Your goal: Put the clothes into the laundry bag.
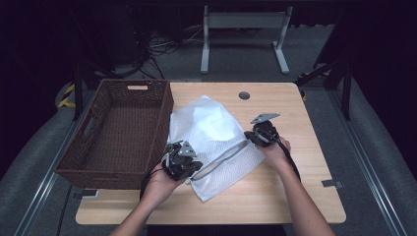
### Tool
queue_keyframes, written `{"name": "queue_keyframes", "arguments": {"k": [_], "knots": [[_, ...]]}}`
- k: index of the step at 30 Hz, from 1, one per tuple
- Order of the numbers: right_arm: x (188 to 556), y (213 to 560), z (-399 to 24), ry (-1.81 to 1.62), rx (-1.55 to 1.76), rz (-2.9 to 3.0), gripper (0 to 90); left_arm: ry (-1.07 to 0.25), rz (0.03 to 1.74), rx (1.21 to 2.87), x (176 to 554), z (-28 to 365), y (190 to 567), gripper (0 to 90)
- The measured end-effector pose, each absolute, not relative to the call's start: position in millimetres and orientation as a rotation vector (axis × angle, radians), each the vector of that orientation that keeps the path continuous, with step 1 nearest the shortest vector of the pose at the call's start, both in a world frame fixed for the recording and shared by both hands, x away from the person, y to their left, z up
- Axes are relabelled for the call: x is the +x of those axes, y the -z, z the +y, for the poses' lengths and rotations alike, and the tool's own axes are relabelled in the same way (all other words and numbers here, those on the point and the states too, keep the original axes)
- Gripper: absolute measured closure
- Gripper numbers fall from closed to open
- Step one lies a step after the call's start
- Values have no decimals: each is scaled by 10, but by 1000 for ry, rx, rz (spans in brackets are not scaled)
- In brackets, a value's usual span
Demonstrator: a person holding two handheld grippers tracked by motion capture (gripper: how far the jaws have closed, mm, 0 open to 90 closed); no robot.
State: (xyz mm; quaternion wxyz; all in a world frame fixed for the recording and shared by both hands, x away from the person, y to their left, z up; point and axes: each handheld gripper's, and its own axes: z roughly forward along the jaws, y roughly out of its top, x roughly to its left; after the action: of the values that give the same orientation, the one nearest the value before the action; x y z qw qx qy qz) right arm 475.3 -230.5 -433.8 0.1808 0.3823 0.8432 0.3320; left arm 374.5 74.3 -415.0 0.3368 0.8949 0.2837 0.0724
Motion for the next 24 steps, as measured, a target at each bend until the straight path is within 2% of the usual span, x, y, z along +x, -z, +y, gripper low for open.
{"name": "queue_keyframes", "arguments": {"k": [4,11,24], "knots": [[4799,4470,-2225,-874,1076,2436,900,-163,760,2409,3818,685,4312,892],[4786,4499,-2255,-801,1069,2446,900,-161,791,2503,3857,650,4455,899],[4602,4481,-2500,-754,1089,2432,900,-175,810,2503,4013,541,4470,900]]}}
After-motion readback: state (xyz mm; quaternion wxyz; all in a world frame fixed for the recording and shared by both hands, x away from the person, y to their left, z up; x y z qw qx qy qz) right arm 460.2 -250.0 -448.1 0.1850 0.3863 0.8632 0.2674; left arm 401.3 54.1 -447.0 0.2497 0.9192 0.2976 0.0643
